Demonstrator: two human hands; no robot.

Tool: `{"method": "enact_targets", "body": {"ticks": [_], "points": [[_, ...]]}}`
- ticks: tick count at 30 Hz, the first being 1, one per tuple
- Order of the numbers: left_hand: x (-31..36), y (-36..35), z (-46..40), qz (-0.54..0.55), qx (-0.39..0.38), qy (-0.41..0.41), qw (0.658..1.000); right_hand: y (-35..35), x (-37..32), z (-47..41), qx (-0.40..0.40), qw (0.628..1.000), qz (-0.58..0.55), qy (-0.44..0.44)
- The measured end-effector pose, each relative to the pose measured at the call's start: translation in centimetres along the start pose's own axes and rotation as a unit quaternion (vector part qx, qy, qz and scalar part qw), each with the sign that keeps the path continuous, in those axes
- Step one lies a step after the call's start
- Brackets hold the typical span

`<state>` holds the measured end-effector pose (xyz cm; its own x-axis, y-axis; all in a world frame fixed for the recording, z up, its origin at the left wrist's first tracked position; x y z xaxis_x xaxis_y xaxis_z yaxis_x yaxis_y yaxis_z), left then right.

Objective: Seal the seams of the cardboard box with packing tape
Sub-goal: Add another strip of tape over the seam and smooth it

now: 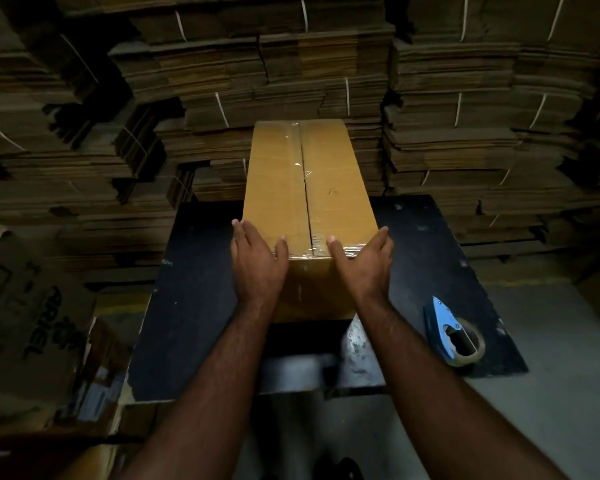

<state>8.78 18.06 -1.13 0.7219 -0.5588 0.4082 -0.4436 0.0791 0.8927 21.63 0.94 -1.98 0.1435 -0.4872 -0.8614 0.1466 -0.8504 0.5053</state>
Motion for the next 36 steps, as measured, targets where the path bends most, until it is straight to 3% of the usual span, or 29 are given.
{"method": "enact_targets", "body": {"ticks": [4, 13, 19, 26, 36], "points": [[-0.6, 1.0, -0.2, 0.025, 0.022, -0.013, 0.999, 1.2, 0.5, -0.5, 0.026, 0.999, 0.02, 0.009], [-3.1, 3.3, -0.7, 0.109, 0.006, -0.009, 0.994, 3.3, 1.1, -0.2, -0.021, 0.999, 0.018, 0.033], [-5.5, 5.5, 0.2, 0.083, -0.004, -0.004, 0.997, 6.9, 2.3, 4.2, 0.013, 0.99, 0.139, 0.007], [-3.0, 4.1, 1.4, 0.082, -0.061, -0.041, 0.994, 5.3, 0.9, 2.8, -0.098, 0.987, 0.103, 0.073], [-1.0, 4.0, 2.8, 0.012, -0.033, -0.072, 0.997, 5.4, 0.3, 2.3, -0.095, 0.98, 0.159, 0.069]]}}
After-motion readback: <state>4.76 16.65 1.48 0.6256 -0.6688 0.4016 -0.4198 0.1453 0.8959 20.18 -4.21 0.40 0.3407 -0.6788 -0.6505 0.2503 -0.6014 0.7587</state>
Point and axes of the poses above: each hand's wrist, its own z-axis away from the middle knuckle, its own y-axis out of the back of the hand, x = y × z, the point moved 7 cm from there along -z, towards the middle knuckle, and after that the axes turned 12 degrees about -z, right-handed, at the moved point
